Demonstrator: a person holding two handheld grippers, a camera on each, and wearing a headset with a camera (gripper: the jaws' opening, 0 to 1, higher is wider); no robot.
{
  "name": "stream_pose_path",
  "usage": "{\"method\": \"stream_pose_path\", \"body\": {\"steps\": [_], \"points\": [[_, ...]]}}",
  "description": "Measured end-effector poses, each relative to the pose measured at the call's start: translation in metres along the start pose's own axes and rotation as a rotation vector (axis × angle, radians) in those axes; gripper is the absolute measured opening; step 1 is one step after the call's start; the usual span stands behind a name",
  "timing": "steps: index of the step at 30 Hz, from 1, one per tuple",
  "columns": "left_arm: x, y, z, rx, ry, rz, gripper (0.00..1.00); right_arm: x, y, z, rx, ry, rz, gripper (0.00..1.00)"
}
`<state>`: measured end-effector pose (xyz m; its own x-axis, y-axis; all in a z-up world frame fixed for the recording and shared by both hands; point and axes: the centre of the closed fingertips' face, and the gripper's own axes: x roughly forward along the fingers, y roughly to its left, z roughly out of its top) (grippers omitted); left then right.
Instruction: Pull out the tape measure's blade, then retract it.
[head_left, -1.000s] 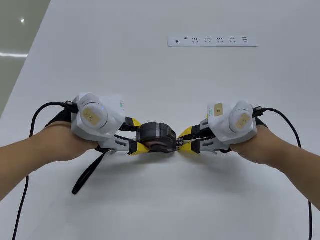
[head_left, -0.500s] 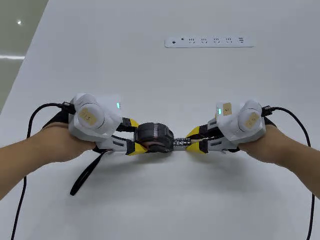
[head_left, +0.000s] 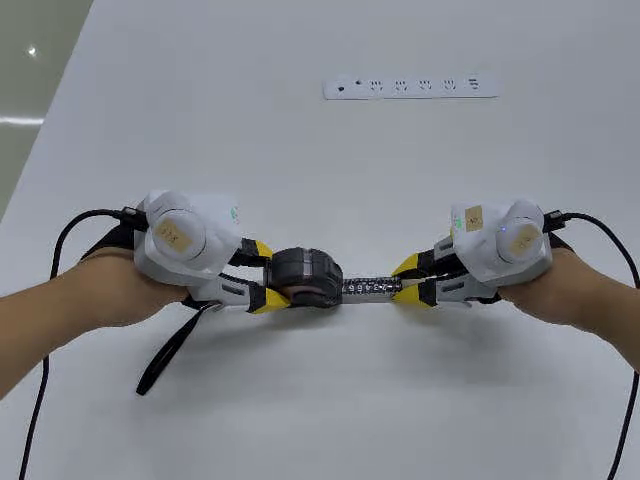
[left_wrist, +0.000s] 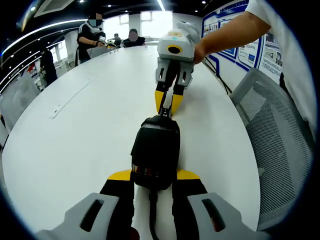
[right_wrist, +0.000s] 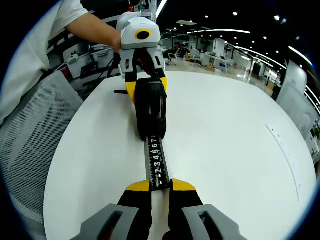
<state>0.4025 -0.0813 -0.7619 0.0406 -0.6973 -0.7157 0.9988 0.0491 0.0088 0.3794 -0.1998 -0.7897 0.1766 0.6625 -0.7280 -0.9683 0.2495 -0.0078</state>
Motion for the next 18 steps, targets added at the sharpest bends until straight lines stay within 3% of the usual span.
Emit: {"method": "stream_pose_path", "body": {"steps": [18], "points": [[0.000,-0.001,0.000,-0.007,-0.001,0.001,0.23,-0.022,-0.006,-0.021,0.002,0.045,-0.020,0.07]]}}
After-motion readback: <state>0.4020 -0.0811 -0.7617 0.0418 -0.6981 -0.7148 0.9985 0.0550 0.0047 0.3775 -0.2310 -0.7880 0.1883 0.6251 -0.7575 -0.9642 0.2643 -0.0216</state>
